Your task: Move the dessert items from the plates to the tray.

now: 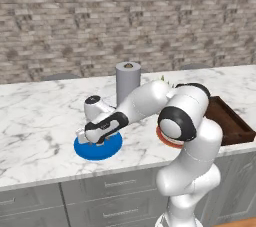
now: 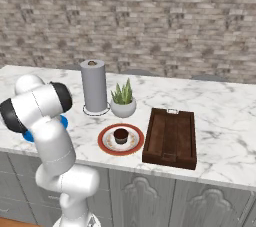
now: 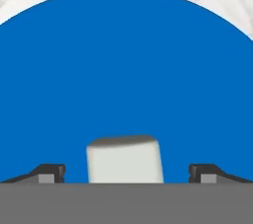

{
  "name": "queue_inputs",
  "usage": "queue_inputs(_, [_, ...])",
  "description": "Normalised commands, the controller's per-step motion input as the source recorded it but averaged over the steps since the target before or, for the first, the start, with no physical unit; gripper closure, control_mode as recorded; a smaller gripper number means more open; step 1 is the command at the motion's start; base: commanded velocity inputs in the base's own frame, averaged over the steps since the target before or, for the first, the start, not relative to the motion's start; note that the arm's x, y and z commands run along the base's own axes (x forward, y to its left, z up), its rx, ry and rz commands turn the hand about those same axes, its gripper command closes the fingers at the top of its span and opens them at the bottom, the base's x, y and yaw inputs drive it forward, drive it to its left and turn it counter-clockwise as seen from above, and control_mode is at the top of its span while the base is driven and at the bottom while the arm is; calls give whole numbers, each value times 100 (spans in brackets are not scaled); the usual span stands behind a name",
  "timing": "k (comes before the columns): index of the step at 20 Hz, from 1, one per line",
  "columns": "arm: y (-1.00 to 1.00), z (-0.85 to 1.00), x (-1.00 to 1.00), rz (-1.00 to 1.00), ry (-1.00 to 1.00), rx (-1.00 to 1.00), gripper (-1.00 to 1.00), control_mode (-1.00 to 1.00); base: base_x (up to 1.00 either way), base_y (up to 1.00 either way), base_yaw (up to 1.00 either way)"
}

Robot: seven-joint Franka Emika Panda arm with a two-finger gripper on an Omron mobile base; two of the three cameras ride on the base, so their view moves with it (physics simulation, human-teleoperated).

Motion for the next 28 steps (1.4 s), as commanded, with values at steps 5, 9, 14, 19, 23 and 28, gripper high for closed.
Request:
queue_inputs(5, [0,-3,0,0,0,0,100,-100,0,0,0])
queue_inputs(9, [0,3,0,0,0,0,100,-100,0,0,0])
queue_inputs(14, [-45,77,0,-6,-1,2,100,-100,0,0,0])
queue_inputs(19, [-100,78,0,-5,-2,0,100,-100,0,0,0])
queue_inputs(23, [-100,76,0,-2,-2,0,100,-100,0,0,0])
queue_inputs(28, [-100,42,0,0,-7,0,100,-100,0,0,0])
